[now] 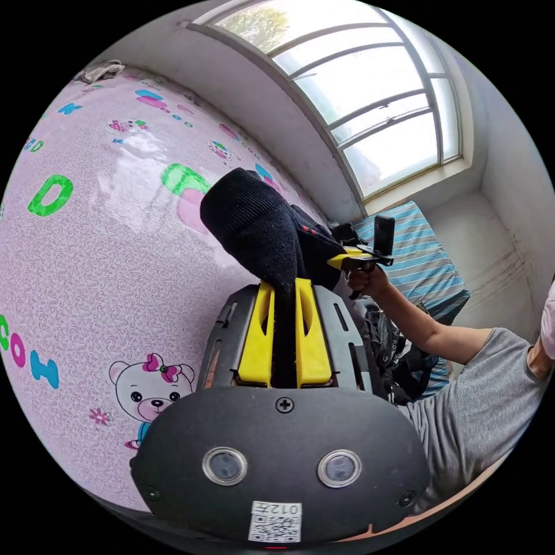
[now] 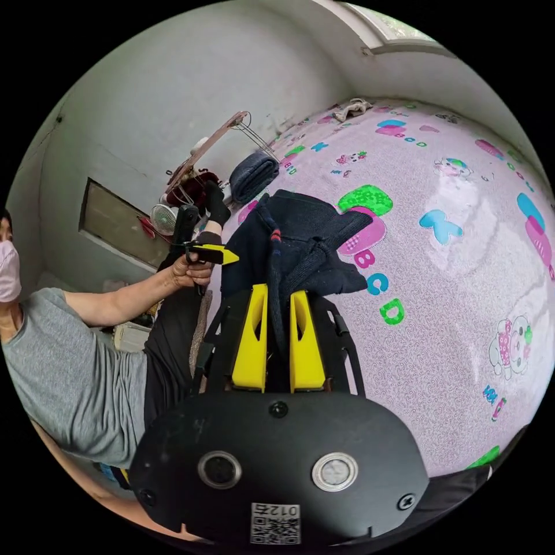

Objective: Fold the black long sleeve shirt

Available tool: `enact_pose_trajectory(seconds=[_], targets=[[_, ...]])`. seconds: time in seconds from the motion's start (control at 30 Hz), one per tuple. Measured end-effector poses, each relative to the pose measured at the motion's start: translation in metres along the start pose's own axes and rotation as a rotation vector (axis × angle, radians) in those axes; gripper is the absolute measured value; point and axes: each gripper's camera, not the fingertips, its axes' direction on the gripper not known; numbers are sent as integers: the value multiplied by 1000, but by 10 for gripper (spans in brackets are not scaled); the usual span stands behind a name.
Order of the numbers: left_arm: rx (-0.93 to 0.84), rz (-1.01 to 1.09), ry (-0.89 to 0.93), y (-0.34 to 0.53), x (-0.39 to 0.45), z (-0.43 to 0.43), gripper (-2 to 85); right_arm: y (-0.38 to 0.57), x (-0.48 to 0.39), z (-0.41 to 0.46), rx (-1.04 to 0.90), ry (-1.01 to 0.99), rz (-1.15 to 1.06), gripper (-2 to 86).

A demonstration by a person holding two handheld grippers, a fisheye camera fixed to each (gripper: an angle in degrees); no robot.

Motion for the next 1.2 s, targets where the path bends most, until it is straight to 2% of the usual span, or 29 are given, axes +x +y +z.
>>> enact_pose_trajectory(seconds=[0.33,0.67,0.93,1.2], targets=[[273,196,-164,160,124,-97,67,29,-238,84,61,151,-292,59],[561,316,-433,299,225,-225,74,39,-481,191,245,10,-590,59],[683,186,-727,452,266,-299,86,69,-620,375,185,-231,-691,58],[734,-49,-896,586,270,-342,81,164,-786,579,15,-383,-762,58]])
